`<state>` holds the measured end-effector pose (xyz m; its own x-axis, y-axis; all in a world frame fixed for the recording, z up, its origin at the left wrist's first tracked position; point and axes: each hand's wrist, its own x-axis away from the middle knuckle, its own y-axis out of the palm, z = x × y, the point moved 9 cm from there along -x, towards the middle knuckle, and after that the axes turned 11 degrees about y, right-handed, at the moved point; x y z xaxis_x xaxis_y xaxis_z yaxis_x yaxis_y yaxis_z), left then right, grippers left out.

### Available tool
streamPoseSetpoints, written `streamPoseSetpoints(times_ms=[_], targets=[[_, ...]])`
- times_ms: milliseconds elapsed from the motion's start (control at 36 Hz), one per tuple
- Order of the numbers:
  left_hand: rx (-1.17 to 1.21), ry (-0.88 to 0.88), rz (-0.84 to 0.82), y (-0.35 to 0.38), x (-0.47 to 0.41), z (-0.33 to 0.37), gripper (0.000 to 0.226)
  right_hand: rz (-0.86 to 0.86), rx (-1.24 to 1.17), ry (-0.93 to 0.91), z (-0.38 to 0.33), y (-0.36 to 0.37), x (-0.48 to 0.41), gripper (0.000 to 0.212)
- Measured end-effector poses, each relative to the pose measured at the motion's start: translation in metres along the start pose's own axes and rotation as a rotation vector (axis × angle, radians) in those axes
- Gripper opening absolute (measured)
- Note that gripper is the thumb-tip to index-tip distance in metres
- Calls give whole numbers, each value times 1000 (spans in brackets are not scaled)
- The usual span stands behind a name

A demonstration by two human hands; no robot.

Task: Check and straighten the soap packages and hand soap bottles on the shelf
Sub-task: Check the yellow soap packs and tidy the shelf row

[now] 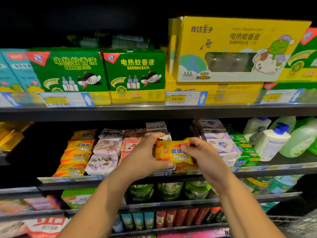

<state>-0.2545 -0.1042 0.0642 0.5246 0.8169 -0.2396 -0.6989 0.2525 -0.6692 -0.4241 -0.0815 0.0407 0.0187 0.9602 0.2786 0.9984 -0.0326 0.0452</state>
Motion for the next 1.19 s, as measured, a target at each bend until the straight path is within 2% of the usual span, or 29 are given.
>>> streamPoseSetpoints(times_ms=[111, 250, 361, 444, 556, 611, 722, 806, 917, 1000, 1194], targets=[[-326, 101, -86, -16, 0, 7, 83, 6, 83, 2, -5, 20, -11, 14], [-496, 84, -1, -43, 9, -7, 75, -66, 146, -6, -10, 54, -28, 14], [-444, 25, 65, -67, 26, -38, 73, -127, 200, 44, -6, 83, -44, 16], [-386, -52, 90, -88, 42, -84, 78, -147, 360, 45, -4, 111, -53, 27], [-233, -181, 208, -124, 75, -135, 55, -118, 656, -23, -4, 150, -64, 26], [-191, -219, 272, -143, 90, -154, 61, -99, 860, -59, -3, 172, -67, 27], [-224, -312, 266, -169, 119, -193, 81, -107, 1193, -117, 19, 210, -82, 47], [-320, -350, 210, -179, 129, -223, 93, -120, 1257, -112, 34, 231, -89, 55], [-421, -399, 92, -179, 133, -249, 77, -115, 1351, -138, 41, 246, -91, 63], [-442, -380, 50, -177, 133, -261, 73, -120, 1385, -133, 47, 248, -91, 66], [-326, -273, 191, -178, 135, -256, 62, -81, 1407, -161, 46, 246, -88, 64]])
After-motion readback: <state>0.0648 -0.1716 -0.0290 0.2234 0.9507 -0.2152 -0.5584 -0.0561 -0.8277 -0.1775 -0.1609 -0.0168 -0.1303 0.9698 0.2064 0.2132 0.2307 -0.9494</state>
